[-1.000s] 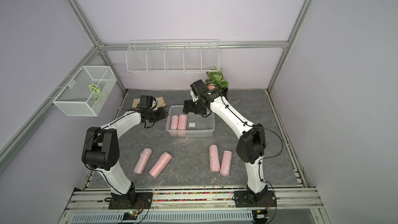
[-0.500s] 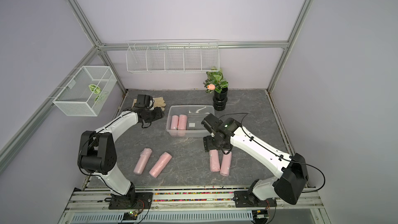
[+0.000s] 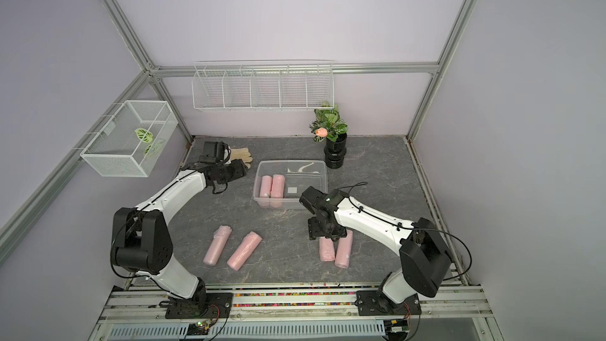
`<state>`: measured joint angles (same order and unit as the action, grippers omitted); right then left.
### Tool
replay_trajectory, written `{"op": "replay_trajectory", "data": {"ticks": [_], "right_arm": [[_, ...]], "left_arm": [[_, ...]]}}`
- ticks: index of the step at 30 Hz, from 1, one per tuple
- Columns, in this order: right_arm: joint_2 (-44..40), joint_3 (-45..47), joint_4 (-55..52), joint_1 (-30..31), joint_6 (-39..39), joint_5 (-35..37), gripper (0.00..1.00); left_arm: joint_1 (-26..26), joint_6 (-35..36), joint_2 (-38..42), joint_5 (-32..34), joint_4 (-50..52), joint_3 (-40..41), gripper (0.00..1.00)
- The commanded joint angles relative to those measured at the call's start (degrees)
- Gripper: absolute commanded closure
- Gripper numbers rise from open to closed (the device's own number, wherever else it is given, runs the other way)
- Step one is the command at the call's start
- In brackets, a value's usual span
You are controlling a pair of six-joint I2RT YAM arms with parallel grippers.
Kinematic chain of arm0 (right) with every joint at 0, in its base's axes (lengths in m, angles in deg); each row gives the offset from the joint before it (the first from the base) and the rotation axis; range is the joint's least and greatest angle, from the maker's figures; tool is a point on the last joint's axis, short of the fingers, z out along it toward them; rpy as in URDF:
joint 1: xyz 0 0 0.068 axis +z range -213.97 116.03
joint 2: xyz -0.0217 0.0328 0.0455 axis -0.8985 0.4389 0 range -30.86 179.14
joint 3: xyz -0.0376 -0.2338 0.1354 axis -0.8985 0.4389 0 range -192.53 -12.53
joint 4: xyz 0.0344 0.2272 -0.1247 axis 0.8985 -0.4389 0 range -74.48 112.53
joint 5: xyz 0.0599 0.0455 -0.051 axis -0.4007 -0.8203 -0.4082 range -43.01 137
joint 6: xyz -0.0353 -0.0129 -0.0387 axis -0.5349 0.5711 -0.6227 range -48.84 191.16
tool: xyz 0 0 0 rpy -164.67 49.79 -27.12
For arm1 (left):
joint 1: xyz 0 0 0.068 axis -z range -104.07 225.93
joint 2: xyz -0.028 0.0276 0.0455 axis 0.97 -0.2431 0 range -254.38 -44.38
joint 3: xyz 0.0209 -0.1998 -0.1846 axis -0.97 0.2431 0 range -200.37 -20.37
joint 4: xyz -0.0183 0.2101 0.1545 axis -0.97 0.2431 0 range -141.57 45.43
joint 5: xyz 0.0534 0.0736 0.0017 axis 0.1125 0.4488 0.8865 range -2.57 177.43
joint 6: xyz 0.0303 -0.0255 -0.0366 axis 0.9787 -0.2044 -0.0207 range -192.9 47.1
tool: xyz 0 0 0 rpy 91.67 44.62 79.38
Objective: Put the roll of trash bags into the storage box
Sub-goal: Pick up the roll of trash bags from the center of the board.
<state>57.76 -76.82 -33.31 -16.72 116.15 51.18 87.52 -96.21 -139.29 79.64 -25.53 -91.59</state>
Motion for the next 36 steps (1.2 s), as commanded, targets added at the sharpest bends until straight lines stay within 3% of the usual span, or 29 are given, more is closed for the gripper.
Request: {"op": "replay_trajectory", "data": {"ticks": [1, 20, 36], "right_arm": [[2.2, 0.4, 2.4, 0.4, 1.1, -0.5, 0.19], [8.0, 3.9, 4.9, 0.5, 1.3, -0.4, 0.21], [8.8, 7.6, 8.5, -0.3, 1.6, -0.9, 0.36]], "left_arm": [[-0.1, 0.4, 0.5, -0.7, 0.9, 0.6, 0.36], [-0.1, 0.4, -0.6, -1.8, 0.6, 1.0, 0.35], [-0.1, 0.5, -0.6, -1.9, 0.9, 1.4, 0.35]]}}
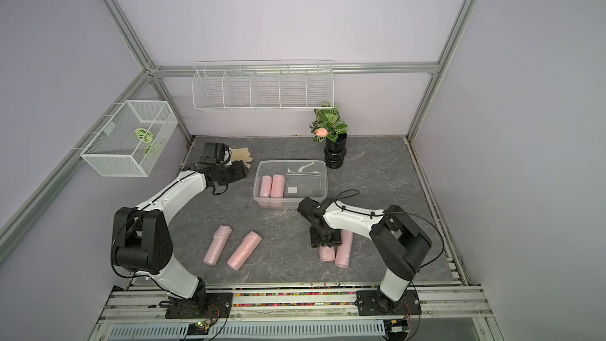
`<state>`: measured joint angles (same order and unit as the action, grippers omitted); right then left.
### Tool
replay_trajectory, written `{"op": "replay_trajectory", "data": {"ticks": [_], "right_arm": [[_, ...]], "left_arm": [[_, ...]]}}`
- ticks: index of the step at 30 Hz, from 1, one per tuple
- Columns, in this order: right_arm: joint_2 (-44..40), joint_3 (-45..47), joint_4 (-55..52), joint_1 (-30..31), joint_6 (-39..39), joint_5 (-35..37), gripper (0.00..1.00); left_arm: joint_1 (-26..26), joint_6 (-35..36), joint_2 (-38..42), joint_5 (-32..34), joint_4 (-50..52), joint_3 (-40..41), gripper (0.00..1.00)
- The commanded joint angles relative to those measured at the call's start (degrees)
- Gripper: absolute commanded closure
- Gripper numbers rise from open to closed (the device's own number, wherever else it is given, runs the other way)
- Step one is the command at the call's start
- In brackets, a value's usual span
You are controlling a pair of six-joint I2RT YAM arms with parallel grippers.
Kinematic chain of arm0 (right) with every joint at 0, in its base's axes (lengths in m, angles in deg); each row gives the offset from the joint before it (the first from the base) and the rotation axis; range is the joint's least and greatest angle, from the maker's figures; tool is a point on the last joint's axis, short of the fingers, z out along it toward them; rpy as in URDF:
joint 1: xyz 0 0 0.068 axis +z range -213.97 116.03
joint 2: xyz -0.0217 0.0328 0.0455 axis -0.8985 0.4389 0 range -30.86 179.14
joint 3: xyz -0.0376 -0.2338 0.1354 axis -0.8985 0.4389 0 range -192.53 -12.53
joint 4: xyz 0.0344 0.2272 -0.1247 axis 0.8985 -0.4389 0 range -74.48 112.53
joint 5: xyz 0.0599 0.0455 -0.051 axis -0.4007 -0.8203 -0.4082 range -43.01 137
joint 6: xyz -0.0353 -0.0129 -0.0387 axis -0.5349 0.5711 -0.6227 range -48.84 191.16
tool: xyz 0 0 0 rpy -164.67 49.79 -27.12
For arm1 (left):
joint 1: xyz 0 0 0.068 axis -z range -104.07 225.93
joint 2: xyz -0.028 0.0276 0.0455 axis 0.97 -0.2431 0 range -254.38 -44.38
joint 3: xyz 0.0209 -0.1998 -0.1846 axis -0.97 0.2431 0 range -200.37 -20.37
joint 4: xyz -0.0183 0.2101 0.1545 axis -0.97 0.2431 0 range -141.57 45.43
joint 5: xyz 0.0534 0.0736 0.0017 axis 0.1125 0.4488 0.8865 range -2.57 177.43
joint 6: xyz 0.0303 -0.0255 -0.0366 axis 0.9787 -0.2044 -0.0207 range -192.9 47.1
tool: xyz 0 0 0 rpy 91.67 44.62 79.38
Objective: Put the roll of trash bags into the storage box
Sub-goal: Pick up the roll of trash bags from the center of the board.
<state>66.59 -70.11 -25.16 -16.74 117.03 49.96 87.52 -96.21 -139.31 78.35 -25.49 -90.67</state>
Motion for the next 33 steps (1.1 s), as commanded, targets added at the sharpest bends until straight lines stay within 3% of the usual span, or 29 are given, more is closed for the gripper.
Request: {"op": "replay_trajectory", "data": {"ticks": [1, 9, 20, 28, 33], "right_arm": [[-0.1, 0.9, 0.3, -0.3, 0.6, 0.5, 0.37], [-0.6, 0.5, -0.2, -0.6, 0.2, 1.5, 0.46], [-4.1, -2.1, -3.9, -0.4, -0.3, 2.3, 0.50], [-11.4, -11.2, -10.7, 1.0, -1.0, 2.0, 0.49], [-14.6, -18.2, -9.7, 0.9, -2.8, 1.6, 0.49]], "left_arm": [[-0.1, 0.5, -0.6, -0.6, 0.9, 0.5, 0.35], [-0.1, 0.3, -0.6, -0.7, 0.9, 0.8, 0.35], [-0.1, 0.2, -0.6, -0.5, 1.0, 0.6, 0.35], [-0.1, 0.3, -0.7, -0.4, 1.0, 0.1, 0.35], [-0.1, 0.2, -0.8, -0.6, 0.8, 0.0, 0.35]]}}
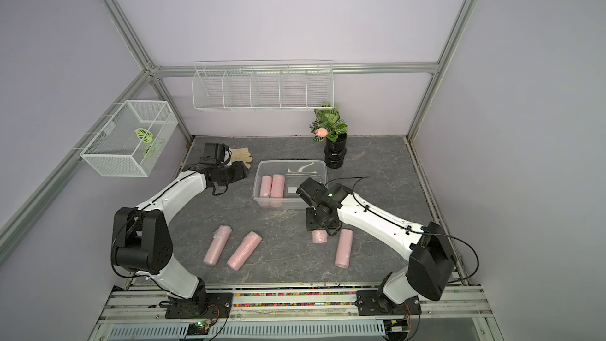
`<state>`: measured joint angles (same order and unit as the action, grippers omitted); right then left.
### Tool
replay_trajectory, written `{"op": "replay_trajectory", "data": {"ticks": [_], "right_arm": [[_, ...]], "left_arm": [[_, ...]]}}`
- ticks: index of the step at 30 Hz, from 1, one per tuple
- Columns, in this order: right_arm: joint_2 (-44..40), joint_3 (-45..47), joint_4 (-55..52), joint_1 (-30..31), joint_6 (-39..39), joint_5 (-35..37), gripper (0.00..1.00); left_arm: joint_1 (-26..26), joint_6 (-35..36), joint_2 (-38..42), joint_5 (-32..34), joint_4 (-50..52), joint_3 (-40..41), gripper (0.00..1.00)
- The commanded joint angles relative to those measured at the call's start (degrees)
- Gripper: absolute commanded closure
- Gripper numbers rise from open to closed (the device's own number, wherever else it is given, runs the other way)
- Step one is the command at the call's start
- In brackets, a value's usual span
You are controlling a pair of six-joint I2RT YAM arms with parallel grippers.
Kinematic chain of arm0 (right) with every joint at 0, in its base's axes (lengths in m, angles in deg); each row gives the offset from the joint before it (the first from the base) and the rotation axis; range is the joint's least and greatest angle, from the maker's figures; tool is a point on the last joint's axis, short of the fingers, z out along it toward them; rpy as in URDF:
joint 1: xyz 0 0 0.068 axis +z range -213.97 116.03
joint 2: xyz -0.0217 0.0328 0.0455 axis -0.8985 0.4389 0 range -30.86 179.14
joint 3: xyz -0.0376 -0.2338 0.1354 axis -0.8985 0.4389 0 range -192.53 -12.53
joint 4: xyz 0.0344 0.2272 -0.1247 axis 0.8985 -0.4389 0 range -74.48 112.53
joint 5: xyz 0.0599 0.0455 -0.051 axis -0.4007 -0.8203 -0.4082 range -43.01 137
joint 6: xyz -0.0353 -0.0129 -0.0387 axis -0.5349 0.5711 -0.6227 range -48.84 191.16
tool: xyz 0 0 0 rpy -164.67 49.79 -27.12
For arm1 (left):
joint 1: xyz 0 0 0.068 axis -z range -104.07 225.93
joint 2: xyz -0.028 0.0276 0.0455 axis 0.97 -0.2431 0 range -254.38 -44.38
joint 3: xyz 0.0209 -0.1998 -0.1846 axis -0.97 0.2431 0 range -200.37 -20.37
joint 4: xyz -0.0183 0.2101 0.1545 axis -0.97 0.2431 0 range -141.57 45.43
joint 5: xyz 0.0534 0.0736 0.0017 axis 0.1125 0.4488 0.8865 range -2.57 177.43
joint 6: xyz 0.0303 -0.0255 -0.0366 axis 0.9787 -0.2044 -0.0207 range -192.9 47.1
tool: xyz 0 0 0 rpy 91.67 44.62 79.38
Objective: Put the roll of trash bags into the storage box
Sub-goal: Pick up the roll of trash bags from the center of the board, then place the roll of trash bags in the storage box.
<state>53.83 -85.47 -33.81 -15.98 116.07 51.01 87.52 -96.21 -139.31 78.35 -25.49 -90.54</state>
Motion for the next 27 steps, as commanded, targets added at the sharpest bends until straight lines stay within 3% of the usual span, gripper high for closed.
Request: {"op": "replay_trajectory", "data": {"ticks": [1, 6, 13, 21, 27], "right_arm": [[-2.1, -4.0, 0.4, -0.1, -2.7, 0.4, 0.49], [1.3, -8.3, 8.5, -3.3, -6.1, -4.3, 0.49], [15.0, -19.0, 16.3, -9.1, -9.7, -12.2, 0.50], [33.5, -35.1, 15.7, -11.4, -11.5, -18.1, 0.49], [39.5, -37.5, 16.5, -11.8, -10.3, -19.3, 0.49]], "left_arm": [[-0.1, 0.2, -0.9, -0.7, 0.7, -0.1, 0.35], [-0.1, 0.3, -1.0, -0.8, 0.7, 0.5, 0.35], [-0.1, 0.2, -1.1, -0.9, 0.6, 0.5, 0.35], [-0.2, -0.2, -1.9, -1.8, 0.4, 0.5, 0.35], [-0.1, -0.2, -2.3, -2.7, 0.5, 0.5, 0.35]]}}
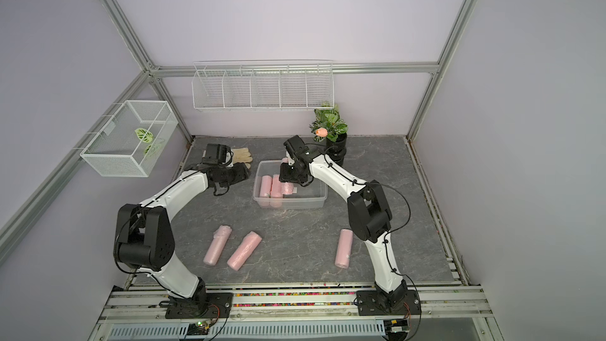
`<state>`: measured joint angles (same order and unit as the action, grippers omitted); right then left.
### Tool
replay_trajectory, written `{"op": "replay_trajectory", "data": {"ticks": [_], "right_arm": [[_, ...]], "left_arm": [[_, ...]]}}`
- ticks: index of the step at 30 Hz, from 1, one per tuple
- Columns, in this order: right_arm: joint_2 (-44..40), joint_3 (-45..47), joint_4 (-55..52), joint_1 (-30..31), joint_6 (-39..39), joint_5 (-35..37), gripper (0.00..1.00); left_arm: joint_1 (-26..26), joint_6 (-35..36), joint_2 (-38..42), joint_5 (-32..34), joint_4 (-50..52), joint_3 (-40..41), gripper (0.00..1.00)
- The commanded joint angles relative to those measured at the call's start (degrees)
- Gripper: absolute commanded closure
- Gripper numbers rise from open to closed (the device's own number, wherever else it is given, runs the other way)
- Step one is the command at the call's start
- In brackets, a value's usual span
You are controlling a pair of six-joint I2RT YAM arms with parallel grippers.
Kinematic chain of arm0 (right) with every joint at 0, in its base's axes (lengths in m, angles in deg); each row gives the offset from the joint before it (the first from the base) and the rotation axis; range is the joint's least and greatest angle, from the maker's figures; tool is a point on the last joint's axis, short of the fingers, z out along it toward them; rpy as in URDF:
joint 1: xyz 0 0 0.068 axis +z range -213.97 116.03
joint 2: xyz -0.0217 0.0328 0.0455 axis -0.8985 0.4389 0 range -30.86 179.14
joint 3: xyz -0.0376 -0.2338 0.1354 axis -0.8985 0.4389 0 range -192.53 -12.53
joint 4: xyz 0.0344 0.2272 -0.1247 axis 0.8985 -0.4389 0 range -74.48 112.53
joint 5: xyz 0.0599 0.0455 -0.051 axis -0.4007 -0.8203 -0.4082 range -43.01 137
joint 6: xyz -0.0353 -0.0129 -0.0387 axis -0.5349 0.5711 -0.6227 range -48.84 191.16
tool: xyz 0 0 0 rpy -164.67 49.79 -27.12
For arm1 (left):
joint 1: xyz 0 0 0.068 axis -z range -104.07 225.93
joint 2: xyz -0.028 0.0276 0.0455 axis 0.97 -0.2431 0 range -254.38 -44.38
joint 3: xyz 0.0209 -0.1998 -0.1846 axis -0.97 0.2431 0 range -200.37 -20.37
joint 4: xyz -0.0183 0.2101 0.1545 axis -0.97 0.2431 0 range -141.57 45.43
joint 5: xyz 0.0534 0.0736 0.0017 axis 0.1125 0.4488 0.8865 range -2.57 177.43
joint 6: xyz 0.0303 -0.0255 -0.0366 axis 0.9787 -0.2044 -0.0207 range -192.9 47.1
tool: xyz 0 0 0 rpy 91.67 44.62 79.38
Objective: Put the roll of trash bags into the storage box
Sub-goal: Place the roll of trash bags in the storage box.
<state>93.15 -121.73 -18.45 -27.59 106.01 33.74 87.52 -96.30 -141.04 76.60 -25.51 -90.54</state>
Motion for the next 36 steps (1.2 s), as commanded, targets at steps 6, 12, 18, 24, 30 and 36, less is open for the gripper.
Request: {"op": "replay_trajectory", "data": {"ticks": [6, 12, 18, 24, 30, 36], "right_arm": [[1.1, 0.9, 2.0, -0.8, 0.3, -2.2, 0.49], [3.7, 1.8, 2.4, -1.3, 1.2, -3.7, 0.49], [5.8, 2.1, 2.7, -1.4, 1.9, -4.6, 0.49], [7.4, 2.3, 2.4, -1.5, 2.1, -4.6, 0.49], [8.8, 2.9, 2.6, -1.5, 2.3, -5.3, 0.45], [8.1, 2.9, 2.6, -1.4, 2.2, -5.3, 0.35]], "left_arm": [[0.1, -0.2, -1.2, -1.3, 0.4, 0.5, 0.35], [0.1, -0.3, -1.6, -1.7, 0.5, 0.0, 0.35], [0.1, -0.2, -1.3, -1.7, 0.8, -0.2, 0.35], [0.2, -0.1, -1.1, -1.6, 0.9, 0.0, 0.34], [0.1, -0.2, -0.6, -1.5, 1.0, 0.2, 0.35], [0.4, -0.2, -0.5, -1.4, 1.0, 0.3, 0.34]]}}
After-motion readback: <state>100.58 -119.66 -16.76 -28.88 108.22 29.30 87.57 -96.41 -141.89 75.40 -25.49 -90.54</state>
